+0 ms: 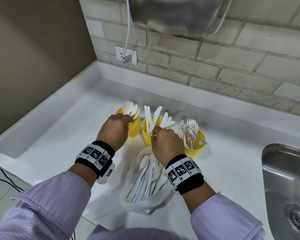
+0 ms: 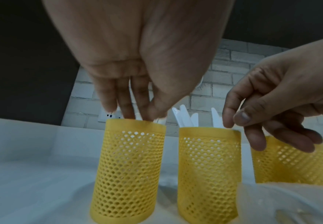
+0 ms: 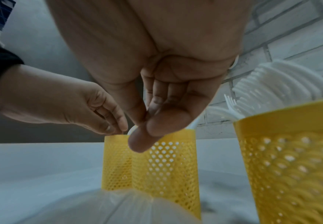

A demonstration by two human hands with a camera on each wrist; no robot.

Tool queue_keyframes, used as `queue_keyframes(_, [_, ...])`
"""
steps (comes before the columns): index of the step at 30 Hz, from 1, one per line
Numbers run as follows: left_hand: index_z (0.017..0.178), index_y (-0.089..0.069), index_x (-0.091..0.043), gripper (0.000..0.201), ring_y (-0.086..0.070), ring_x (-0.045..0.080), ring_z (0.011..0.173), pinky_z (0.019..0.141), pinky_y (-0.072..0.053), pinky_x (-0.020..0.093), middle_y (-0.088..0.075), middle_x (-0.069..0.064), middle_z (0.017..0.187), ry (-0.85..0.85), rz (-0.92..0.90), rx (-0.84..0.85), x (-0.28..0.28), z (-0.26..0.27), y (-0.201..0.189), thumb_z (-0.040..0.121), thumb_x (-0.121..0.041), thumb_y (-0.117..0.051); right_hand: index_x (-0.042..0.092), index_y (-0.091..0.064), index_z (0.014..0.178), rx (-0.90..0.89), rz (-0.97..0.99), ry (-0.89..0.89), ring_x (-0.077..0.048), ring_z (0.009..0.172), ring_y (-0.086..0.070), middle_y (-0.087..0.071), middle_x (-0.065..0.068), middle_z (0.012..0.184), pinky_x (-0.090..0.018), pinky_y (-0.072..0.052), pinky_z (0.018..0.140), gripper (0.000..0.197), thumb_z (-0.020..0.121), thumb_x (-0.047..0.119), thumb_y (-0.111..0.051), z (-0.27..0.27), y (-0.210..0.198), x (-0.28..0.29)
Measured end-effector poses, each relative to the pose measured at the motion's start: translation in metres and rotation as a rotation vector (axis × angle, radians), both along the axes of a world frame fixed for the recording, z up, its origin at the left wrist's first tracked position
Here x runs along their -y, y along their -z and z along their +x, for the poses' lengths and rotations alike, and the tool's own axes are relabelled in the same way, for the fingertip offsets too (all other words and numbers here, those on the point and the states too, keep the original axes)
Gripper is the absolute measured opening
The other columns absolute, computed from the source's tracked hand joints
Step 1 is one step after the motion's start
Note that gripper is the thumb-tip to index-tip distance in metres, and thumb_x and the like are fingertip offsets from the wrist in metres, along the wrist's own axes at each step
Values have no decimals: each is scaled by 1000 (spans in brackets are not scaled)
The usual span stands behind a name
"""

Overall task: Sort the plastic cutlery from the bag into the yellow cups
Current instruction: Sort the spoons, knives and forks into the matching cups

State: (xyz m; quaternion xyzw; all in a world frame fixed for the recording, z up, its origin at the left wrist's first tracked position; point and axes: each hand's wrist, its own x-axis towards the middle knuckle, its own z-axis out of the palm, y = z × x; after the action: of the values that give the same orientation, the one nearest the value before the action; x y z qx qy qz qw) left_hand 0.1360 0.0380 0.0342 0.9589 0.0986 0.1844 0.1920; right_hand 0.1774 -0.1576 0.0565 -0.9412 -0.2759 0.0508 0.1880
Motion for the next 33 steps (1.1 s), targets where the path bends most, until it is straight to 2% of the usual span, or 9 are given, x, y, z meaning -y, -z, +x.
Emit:
queue_keyframes(4, [107, -72, -17, 17, -66, 25, 80, 72, -54, 35, -72, 1, 88, -30, -75, 155, 12, -19, -20, 93, -11, -64, 20, -66, 98, -7, 111, 34, -33, 77, -65, -70, -7, 82, -36, -53, 64, 15, 97, 18, -51, -15, -11, 18])
queue_keyframes(8, [94, -71, -25, 4, -59, 0, 62, 64, -47, 24, -67, -14, 70, 63, -214, -60, 33, -53, -26, 90, -27, -72, 23, -66, 82, -101, 292, 79, -22, 65, -65, -70, 3, 70, -34, -53, 61, 13, 90, 17, -58, -33, -10, 46])
queue_keyframes(10, [90, -72, -27, 7, -57, -4, 61, 62, -45, 19, -65, -16, 67, 140, -234, -212, 47, -71, -17, 88, -32, -76, 24, -68, 84, -157, 341, 90, -17, 66, -68, -72, 6, 70, -35, -56, 65, 9, 90, 26, -62, -47, -2, 56])
queue_keyframes(13, [96, -74, -22, 8, -62, 4, 71, 65, -40, 13, -68, -12, 78, 188, -253, -389, 66, -89, 4, 88, -22, -74, 24, -71, 89, -230, 317, 64, -18, 75, -69, -74, 6, 76, -36, -56, 70, 10, 91, 32, -65, -68, 14, 62])
queue_keyframes(17, [95, -69, -18, 6, -66, 21, 86, 70, -44, 29, -72, -1, 92, 241, -179, -558, 78, -101, 23, 92, -21, -65, 22, -71, 97, -362, 169, -132, -18, 85, -68, -75, 4, 88, -37, -55, 78, 14, 90, 29, -60, -91, 31, 64])
queue_keyframes(20, [93, -63, -23, 10, -67, 22, 85, 73, -52, 37, -72, -4, 91, 248, -138, -584, 77, -107, 25, 93, -34, -63, 18, -67, 97, -370, 38, -206, -24, 88, -65, -72, 1, 89, -41, -54, 77, 17, 92, 32, -59, -103, 40, 65])
queue_keyframes(22, [91, -58, -27, 19, -66, 21, 83, 67, -48, 33, -70, -5, 89, 251, -89, -602, 76, -114, 26, 95, -45, -61, 17, -66, 98, -365, -10, -208, -25, 89, -65, -72, -1, 90, -42, -54, 77, 20, 93, 35, -59, -108, 46, 65])
queue_keyframes(28, [86, -54, -29, 24, -64, 23, 80, 69, -51, 33, -67, -5, 85, 206, 34, -636, 64, -122, 31, 97, -50, -53, 19, -60, 76, -352, -91, -118, -24, 81, -63, -67, -1, 82, -37, -51, 70, 30, 95, 41, -56, -114, 47, 63])
queue_keyframes(33, [94, -59, -27, 28, -67, 24, 85, 77, -54, 36, -71, -3, 91, 122, 50, -710, 61, -116, 29, 95, -54, -53, 17, -47, 62, -384, -185, 130, -27, 67, -55, -51, 1, 64, -29, -34, 55, 52, 98, 55, -48, -115, 46, 64])
